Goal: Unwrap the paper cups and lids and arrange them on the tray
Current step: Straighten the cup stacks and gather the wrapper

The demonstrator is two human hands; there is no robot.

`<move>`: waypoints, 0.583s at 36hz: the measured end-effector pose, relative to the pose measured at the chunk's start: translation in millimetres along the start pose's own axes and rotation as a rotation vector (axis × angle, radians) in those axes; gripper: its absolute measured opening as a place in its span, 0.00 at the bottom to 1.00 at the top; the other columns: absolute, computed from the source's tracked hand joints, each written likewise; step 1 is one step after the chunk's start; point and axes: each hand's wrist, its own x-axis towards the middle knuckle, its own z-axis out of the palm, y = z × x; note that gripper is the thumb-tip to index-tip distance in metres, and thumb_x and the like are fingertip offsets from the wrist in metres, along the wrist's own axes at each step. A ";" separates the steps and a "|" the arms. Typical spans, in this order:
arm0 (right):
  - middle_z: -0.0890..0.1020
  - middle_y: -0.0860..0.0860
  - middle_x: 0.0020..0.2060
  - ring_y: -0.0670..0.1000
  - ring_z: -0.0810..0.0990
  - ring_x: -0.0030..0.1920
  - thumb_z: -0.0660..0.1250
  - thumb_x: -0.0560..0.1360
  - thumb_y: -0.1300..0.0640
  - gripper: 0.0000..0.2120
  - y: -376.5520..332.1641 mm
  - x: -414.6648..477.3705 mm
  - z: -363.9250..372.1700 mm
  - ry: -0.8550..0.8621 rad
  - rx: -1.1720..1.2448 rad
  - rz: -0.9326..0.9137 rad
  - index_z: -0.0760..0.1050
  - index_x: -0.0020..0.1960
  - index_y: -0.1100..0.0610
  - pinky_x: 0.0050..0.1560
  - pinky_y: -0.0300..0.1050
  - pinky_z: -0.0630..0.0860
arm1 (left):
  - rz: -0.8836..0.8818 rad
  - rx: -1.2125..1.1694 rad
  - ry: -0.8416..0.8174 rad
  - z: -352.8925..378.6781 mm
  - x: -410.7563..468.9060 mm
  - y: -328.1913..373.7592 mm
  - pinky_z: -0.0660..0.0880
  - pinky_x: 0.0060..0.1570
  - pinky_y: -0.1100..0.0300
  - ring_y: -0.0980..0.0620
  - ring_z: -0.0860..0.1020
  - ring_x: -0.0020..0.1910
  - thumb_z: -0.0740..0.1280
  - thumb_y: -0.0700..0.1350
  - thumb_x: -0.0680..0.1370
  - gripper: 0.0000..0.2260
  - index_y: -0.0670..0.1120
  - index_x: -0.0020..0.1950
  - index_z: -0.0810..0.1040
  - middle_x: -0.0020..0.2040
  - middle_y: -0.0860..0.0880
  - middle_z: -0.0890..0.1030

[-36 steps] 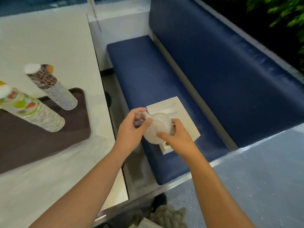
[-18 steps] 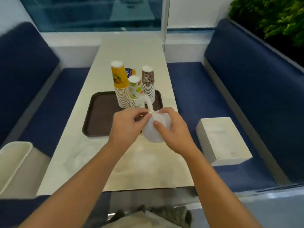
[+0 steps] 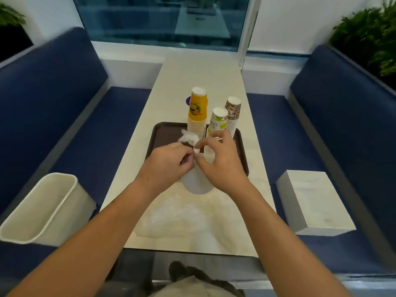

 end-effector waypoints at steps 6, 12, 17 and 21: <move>0.76 0.47 0.47 0.46 0.76 0.44 0.70 0.78 0.58 0.02 -7.2 14.5 -3.6 -0.132 -0.090 -0.008 0.80 0.50 0.56 0.41 0.38 0.67 | 0.066 -0.003 -0.011 3.9 6.1 -3.5 0.74 0.38 0.64 0.54 0.78 0.38 0.64 0.50 0.80 0.14 0.44 0.51 0.85 0.41 0.49 0.82; 0.77 0.52 0.49 0.50 0.74 0.48 0.67 0.79 0.59 0.05 -7.0 16.6 -6.8 -0.179 -0.195 -0.032 0.80 0.50 0.60 0.45 0.42 0.69 | 0.100 0.002 -0.028 9.8 9.3 -4.2 0.79 0.36 0.61 0.52 0.80 0.37 0.67 0.48 0.81 0.11 0.44 0.51 0.86 0.43 0.49 0.84; 0.75 0.46 0.46 0.45 0.71 0.46 0.68 0.80 0.59 0.03 6.9 24.4 -14.5 -0.209 -0.167 -0.069 0.80 0.49 0.56 0.40 0.33 0.65 | 0.121 0.018 -0.024 12.2 14.0 -7.5 0.80 0.36 0.60 0.51 0.81 0.37 0.77 0.41 0.77 0.04 0.43 0.51 0.86 0.43 0.48 0.84; 0.73 0.47 0.46 0.44 0.70 0.45 0.64 0.83 0.60 0.04 9.6 31.1 -16.0 -0.282 -0.113 -0.078 0.75 0.49 0.54 0.41 0.32 0.66 | 0.129 0.027 0.008 7.9 19.0 -8.1 0.74 0.40 0.68 0.55 0.79 0.38 0.76 0.41 0.77 0.03 0.44 0.50 0.86 0.43 0.50 0.84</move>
